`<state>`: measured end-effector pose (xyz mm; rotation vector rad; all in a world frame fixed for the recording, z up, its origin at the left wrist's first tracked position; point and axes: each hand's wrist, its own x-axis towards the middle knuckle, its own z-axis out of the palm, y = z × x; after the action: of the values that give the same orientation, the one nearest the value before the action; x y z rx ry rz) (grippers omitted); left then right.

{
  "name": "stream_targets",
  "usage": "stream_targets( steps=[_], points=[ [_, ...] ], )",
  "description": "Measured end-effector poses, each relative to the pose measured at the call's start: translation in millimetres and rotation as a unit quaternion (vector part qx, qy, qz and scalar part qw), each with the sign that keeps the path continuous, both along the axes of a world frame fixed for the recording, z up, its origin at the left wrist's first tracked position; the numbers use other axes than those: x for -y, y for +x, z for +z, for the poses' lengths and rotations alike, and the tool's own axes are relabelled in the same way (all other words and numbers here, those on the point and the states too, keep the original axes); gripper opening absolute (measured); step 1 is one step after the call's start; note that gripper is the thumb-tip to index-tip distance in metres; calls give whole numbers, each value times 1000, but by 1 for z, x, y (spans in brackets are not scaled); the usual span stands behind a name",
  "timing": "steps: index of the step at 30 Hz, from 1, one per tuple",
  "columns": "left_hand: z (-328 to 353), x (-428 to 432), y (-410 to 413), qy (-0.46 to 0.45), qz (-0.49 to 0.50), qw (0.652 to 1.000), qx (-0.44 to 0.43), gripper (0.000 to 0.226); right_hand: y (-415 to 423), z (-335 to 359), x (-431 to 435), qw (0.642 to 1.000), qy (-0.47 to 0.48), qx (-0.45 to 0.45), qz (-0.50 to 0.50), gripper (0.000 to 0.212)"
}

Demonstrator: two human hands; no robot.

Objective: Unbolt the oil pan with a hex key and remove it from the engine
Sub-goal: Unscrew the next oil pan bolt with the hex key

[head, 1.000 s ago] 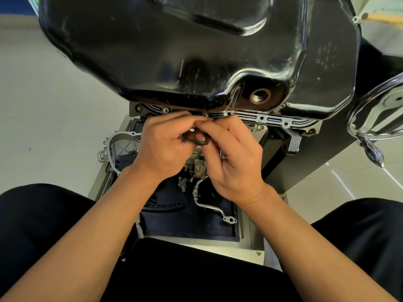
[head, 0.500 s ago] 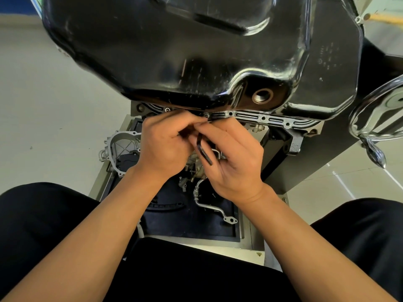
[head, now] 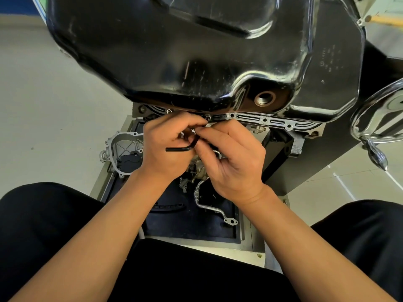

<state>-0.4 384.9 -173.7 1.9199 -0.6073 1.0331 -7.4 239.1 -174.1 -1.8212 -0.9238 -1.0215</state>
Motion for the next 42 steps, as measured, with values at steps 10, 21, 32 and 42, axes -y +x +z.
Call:
stream_targets(
  steps=[10, 21, 32, 42],
  points=[
    [-2, 1, -1, -8, 27, 1000, -3, 22, 0, -1, -2, 1000, -6, -4, -5, 14],
    [-2, 8, -2, -14, 46, 999, -7, 24, 1, 0, 0, 1000, 4, -2, -14, 12],
    [-7, 7, 2, -24, 43, 999, 6, 15, 1, -1, 0, 1000, 12, 5, -11, 13],
    [-10, 8, 0, -5, 33, 998, 44, 20, 1, -2, 0, 1000, 7, 5, -9, 14]
  ],
)
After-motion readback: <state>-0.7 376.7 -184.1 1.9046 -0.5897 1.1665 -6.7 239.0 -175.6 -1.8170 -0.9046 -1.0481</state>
